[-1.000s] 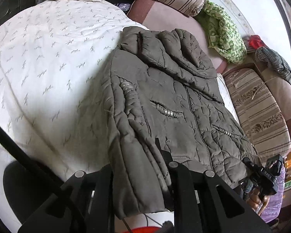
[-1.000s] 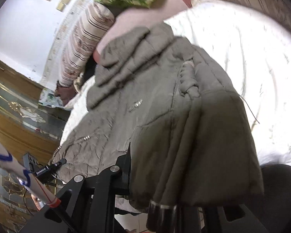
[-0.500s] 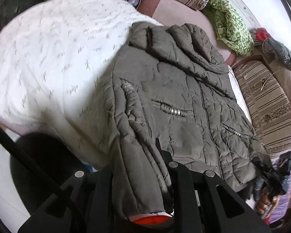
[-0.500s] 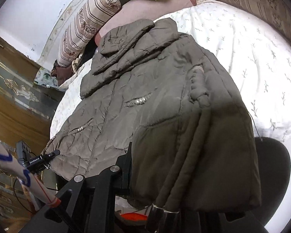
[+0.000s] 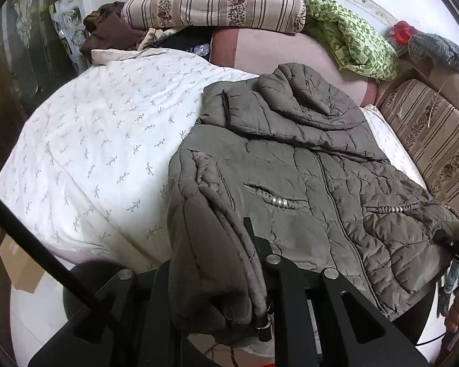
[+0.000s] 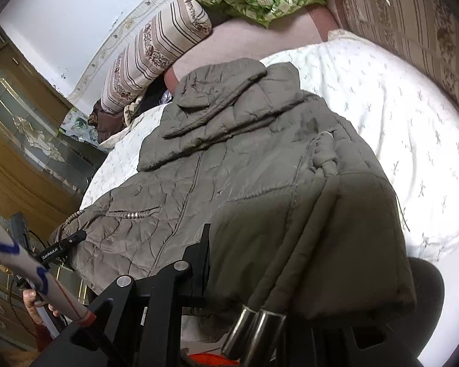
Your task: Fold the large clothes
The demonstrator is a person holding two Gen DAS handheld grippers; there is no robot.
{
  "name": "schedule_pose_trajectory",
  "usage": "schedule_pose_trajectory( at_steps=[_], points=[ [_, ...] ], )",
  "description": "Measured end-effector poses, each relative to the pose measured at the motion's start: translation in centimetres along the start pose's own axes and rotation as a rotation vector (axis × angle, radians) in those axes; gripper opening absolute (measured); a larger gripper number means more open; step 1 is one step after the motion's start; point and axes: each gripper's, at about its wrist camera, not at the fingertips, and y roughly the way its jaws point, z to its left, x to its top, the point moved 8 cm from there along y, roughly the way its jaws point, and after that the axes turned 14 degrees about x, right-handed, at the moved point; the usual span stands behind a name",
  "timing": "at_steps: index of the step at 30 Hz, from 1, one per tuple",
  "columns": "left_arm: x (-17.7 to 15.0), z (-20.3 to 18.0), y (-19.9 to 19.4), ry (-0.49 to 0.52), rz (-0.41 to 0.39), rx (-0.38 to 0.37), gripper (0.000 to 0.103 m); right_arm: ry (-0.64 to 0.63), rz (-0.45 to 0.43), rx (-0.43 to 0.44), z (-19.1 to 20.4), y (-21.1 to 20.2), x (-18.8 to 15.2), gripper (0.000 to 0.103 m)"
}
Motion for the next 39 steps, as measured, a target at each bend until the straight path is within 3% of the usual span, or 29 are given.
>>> schedule_pose_trajectory(
  at_steps=[14,39],
  points=[
    [0.6,-0.8,-0.6,0.04,-0.061,0.07,0.015,-0.011,-0.013,-0.011,0.0,-0.2,0.3,0.021],
    [3.6,-1.9,0.0,0.042,-0.117,0.082,0.015,-0.088,-0.043,-0.067,2.4,1.5,3.4,0.021]
  ],
)
